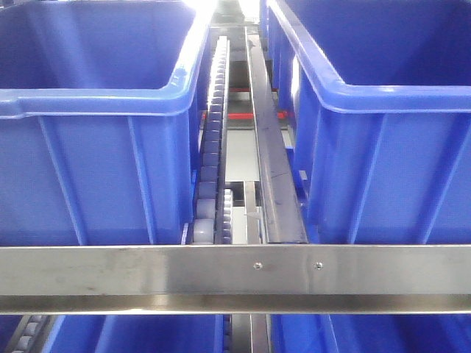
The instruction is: Pick and sort blue part to right shelf
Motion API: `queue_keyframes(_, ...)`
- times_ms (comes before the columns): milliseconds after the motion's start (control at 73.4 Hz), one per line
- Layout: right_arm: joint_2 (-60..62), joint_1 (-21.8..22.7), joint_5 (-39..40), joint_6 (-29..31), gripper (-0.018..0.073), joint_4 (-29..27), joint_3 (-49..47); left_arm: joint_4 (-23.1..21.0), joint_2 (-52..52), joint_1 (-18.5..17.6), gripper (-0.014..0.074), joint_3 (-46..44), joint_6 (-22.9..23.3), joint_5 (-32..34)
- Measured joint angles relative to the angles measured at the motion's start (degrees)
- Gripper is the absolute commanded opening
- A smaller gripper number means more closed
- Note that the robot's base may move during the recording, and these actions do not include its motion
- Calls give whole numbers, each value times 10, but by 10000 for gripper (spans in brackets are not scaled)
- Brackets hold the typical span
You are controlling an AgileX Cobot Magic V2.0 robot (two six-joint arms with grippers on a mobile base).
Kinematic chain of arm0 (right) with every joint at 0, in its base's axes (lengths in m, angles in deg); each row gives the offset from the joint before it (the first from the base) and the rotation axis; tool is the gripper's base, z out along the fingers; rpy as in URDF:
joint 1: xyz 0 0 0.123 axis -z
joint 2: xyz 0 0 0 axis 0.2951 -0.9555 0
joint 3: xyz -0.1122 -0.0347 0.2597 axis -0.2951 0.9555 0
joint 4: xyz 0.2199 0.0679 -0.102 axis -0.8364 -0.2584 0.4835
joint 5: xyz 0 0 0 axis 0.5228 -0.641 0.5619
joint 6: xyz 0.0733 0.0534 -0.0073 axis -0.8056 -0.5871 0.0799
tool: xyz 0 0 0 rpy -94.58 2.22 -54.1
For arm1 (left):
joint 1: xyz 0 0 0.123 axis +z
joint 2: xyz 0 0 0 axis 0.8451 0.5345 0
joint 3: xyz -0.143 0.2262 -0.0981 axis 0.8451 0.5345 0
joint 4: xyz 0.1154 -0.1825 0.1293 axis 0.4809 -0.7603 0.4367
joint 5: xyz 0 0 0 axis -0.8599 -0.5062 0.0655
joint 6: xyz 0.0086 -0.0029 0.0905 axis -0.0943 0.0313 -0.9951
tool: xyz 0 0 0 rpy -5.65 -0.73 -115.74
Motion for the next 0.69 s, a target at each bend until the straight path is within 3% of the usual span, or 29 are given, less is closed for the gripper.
queue_keyframes(490, 0, 0, 1, 0, 69, 2, 1, 0, 0, 0, 133, 0, 0, 1)
queue_keyframes(695, 15, 9, 67, 0, 69, 16, 87, 0, 0, 0, 133, 0, 0, 1)
